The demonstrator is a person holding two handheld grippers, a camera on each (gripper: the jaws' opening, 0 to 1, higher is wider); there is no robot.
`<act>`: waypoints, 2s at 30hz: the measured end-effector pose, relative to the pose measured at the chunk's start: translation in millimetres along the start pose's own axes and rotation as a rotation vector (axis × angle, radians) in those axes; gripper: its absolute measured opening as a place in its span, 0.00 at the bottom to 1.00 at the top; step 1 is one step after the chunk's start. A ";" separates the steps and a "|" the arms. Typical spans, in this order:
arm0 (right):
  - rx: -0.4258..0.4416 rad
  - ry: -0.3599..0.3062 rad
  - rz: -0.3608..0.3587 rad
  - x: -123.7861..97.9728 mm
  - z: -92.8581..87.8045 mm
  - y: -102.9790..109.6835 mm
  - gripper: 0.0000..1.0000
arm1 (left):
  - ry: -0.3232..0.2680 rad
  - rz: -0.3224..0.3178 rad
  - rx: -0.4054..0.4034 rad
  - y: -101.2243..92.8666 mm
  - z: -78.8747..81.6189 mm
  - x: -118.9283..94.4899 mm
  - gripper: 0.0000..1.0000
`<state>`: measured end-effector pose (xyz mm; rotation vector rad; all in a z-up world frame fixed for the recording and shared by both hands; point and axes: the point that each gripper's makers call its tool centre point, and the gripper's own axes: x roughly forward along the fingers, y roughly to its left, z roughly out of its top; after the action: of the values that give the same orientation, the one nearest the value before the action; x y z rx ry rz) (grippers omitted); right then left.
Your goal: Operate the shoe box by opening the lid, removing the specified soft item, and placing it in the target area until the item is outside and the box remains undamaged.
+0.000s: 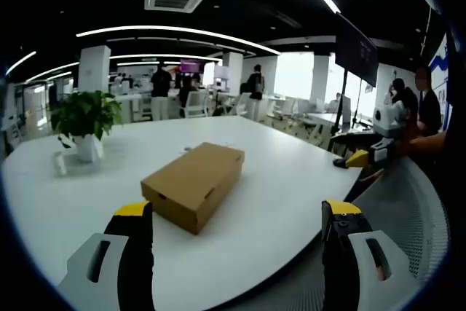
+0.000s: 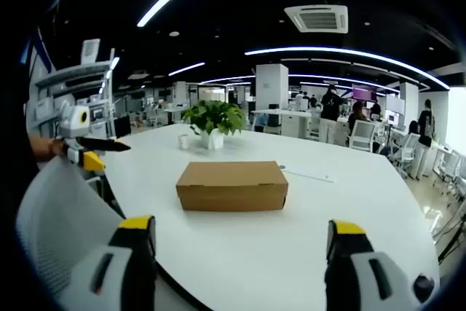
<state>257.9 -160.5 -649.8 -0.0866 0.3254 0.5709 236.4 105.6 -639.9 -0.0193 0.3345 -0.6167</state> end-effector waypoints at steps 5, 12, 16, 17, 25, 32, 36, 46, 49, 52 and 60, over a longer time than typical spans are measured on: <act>-0.008 0.006 0.003 0.1 -0.8 1.0 0.99 | -0.003 -0.004 -0.001 -1.1 0.7 -0.5 1.00; -0.010 0.007 0.009 0.2 -0.8 2.5 0.99 | 0.002 0.000 0.004 -1.4 0.7 -0.8 1.00; -0.020 0.012 0.010 0.2 -1.4 3.6 0.99 | 0.006 0.002 0.005 -1.5 0.6 -0.9 1.00; -0.022 0.013 0.009 0.2 -1.4 3.6 0.99 | 0.005 0.003 0.005 -1.4 0.8 -0.9 1.00; -0.034 0.021 0.003 -0.1 -2.2 2.3 0.99 | 0.017 0.008 0.005 -1.3 0.2 -1.1 1.00; -0.031 0.028 0.009 -0.2 -1.9 3.2 0.99 | 0.030 0.017 0.012 -0.2 0.3 -2.1 1.00; -0.032 0.028 0.007 -0.5 -1.7 2.5 0.99 | 0.020 0.024 -0.007 1.6 3.2 -3.1 1.00; -0.028 0.037 0.003 -1.3 -1.0 1.0 0.98 | 0.022 0.040 -0.024 7.1 8.8 -3.1 1.00; -0.031 0.043 0.008 -1.4 -0.7 1.6 0.98 | 0.029 0.050 -0.028 8.4 11.5 -2.6 1.00; -0.044 0.052 0.018 -0.7 -0.8 2.1 0.98 | 0.030 0.056 -0.020 9.0 17.0 -2.0 1.00; -0.063 0.059 0.036 3.2 5.3 -1.2 0.97 | 0.040 0.054 -0.015 7.9 24.8 1.9 1.00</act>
<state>262.5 -159.0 -645.9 -0.1591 0.3664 0.6148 250.1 109.0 -618.0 -0.0121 0.3775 -0.5614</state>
